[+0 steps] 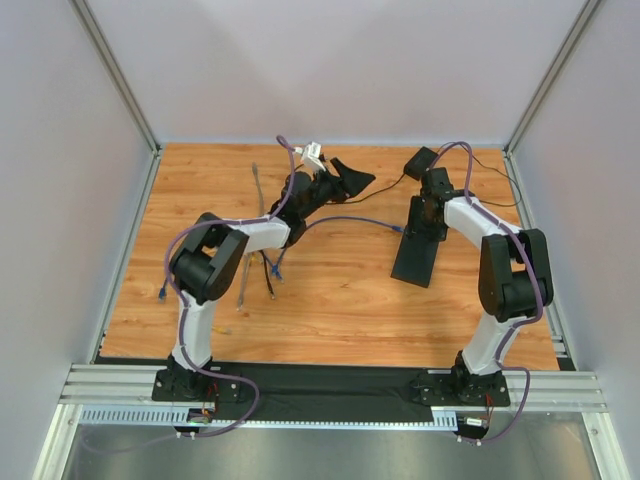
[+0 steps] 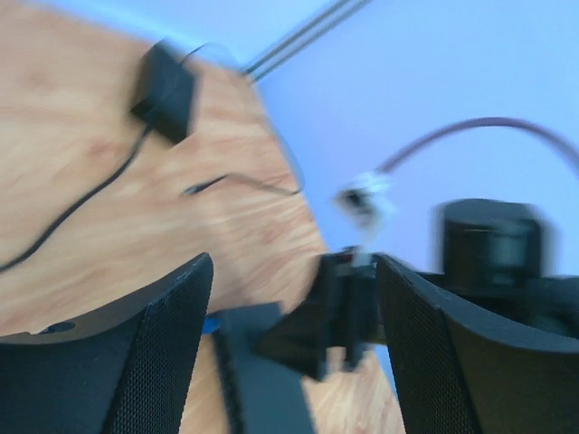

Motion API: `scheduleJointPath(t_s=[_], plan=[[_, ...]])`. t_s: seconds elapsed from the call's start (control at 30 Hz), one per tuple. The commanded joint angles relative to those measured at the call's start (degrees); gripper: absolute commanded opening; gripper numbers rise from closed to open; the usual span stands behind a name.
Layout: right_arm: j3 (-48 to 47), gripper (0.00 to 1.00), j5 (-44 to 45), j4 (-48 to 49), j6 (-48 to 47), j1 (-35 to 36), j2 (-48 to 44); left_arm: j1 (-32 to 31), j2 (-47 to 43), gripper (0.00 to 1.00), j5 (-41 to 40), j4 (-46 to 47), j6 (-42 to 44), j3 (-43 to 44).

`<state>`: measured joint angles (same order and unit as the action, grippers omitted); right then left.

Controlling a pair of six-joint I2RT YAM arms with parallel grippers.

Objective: Pull the plug from the switch port

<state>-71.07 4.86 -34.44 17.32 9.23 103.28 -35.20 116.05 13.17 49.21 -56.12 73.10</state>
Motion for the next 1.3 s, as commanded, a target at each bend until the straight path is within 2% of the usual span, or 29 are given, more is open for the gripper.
scheduleJointPath(t_s=[0.0, 0.03, 0.1, 0.13, 0.2, 0.33, 0.5, 0.6, 1.03, 1.27], plan=[[-1.26, 0.56, 3.65, 0.78, 1.31, -0.01, -0.37, -1.44, 4.28, 0.80, 2.24, 4.00, -8.85, -0.16], [-1.79, 0.56, 4.71, 0.34, 1.57, -0.01, -0.10, -2.67, 3.23, 0.80, -0.14, -3.69, -4.92, -0.15], [-1.97, 0.56, 6.20, -0.37, 1.75, -0.09, 0.16, -6.10, 0.60, 0.82, -8.72, -11.91, -1.82, 0.90], [-2.06, 0.56, 6.91, -0.63, 1.75, -0.09, 0.25, -6.98, 0.06, 0.83, -11.82, -19.78, -1.72, 1.43], [-2.06, 0.56, 6.92, -0.81, 1.66, -0.18, 0.34, -9.35, 0.14, 0.84, -17.79, -25.11, -2.94, 3.53], [-2.06, 0.56, 7.35, -1.07, 1.57, -0.09, 0.43, -10.94, 4.00, 0.82, -17.39, -31.09, -9.43, 7.22], [-2.15, 0.56, 7.44, -1.51, 1.49, -0.45, 0.95, -11.47, 8.66, 0.82, -18.26, -31.29, -18.74, 9.78], [-2.14, 0.56, 7.44, -1.34, 1.49, -0.71, 1.13, -11.56, 9.72, 0.82, -20.19, -29.09, -21.39, 9.08], [-2.76, 0.56, 7.27, -1.77, 1.40, -1.59, 3.85, -12.08, 16.66, 0.75, -18.53, -33.92, -28.51, 14.61], [-3.20, 0.55, 6.48, -2.13, 0.87, -1.68, 4.38, -12.87, 18.07, 0.70, -20.99, -36.64, -29.22, 16.46]])
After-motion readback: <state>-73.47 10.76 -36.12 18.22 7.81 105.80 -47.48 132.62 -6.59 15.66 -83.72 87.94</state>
